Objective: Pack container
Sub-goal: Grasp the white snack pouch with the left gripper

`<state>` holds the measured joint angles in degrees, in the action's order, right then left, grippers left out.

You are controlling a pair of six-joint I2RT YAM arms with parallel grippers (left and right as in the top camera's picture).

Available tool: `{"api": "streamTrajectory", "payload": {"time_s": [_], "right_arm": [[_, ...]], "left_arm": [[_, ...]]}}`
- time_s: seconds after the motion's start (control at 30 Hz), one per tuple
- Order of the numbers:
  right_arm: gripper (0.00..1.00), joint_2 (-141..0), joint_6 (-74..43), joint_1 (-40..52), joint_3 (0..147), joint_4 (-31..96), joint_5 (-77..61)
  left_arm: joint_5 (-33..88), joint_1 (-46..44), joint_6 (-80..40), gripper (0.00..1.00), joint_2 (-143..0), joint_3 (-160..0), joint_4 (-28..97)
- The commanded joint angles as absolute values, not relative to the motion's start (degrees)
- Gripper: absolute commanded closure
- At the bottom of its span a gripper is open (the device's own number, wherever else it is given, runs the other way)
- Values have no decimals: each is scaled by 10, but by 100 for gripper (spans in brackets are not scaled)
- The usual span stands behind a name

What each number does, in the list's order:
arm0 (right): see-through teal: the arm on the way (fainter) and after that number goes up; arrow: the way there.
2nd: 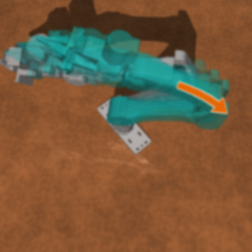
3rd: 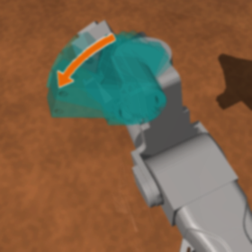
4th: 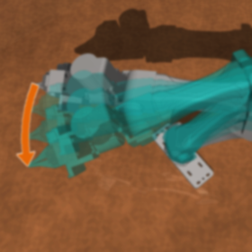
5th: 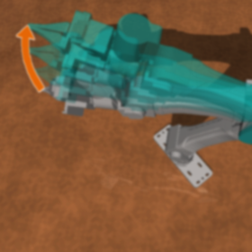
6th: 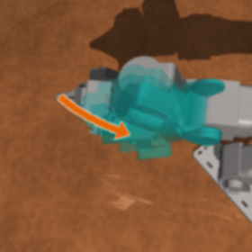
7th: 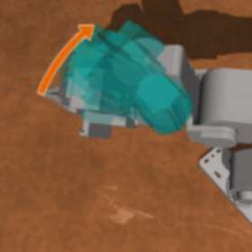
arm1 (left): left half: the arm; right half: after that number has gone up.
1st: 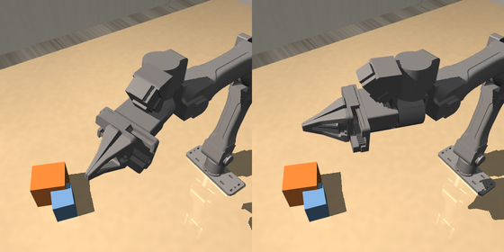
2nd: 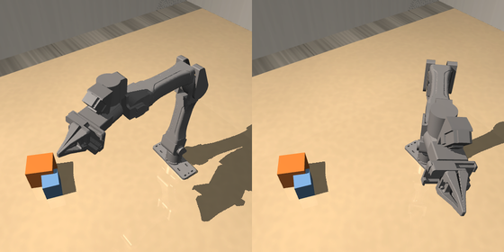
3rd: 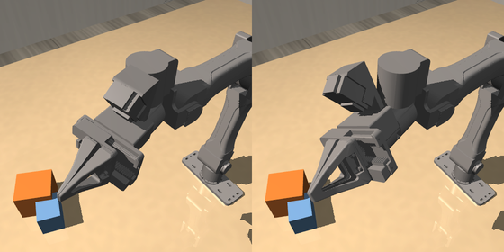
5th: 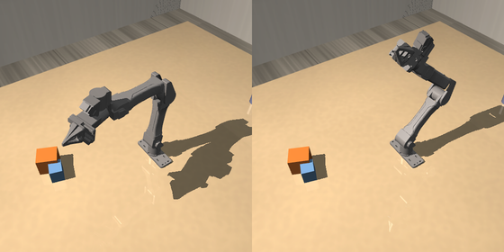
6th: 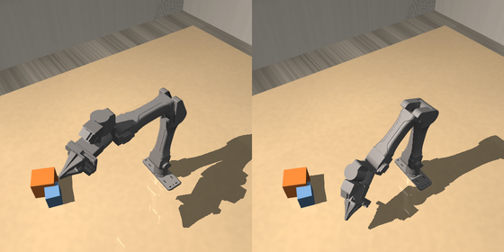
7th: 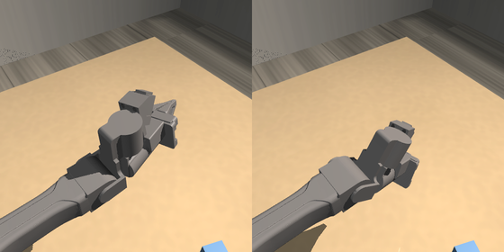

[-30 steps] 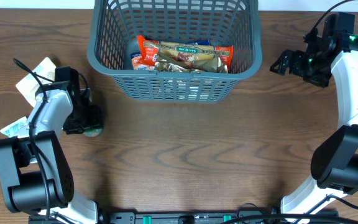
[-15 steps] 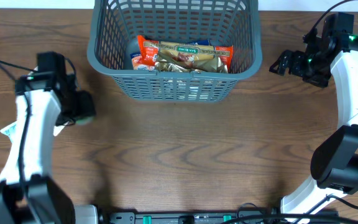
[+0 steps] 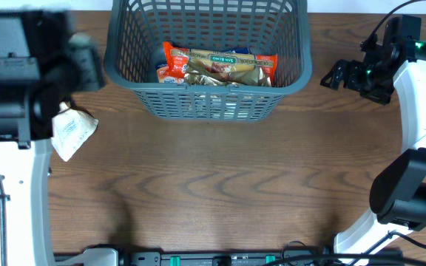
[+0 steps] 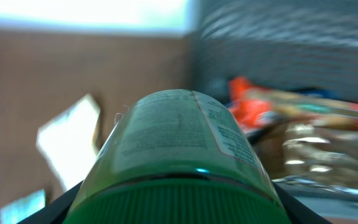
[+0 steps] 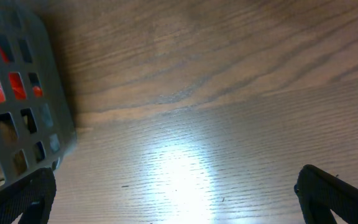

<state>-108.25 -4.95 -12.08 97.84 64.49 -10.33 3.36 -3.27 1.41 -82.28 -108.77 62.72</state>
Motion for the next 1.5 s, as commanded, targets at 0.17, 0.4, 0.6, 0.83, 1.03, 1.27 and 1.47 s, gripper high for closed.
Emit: {"api": "streamTrajectory", "payload": {"time_s": [0.17, 0.4, 0.6, 0.83, 1.03, 1.27, 1.47], "right_arm": [[1, -1069, -40, -116, 977, 646, -105], [1, -1069, -35, -116, 977, 654, -105], [1, -1069, -27, -115, 977, 662, -106], [1, -1069, -20, -115, 977, 666, -106], [1, -1069, -20, -115, 977, 664, -106], [1, -1069, -11, -115, 977, 664, -105], [1, -1069, 1, -115, 977, 665, -106]], "left_arm": [[13, -136, 139, 94, -925, -1191, 548], [15, -138, 112, 94, -1059, -1191, 530], [15, -132, 108, 94, -1140, -1191, 531], [15, -121, 87, 1, -1165, -1191, 557], [14, -123, 87, 1, -1110, -1195, 569], [-99, -121, 56, 1, -975, -1223, 562], [-192, -45, -108, 2, -908, -1226, 616]]}}
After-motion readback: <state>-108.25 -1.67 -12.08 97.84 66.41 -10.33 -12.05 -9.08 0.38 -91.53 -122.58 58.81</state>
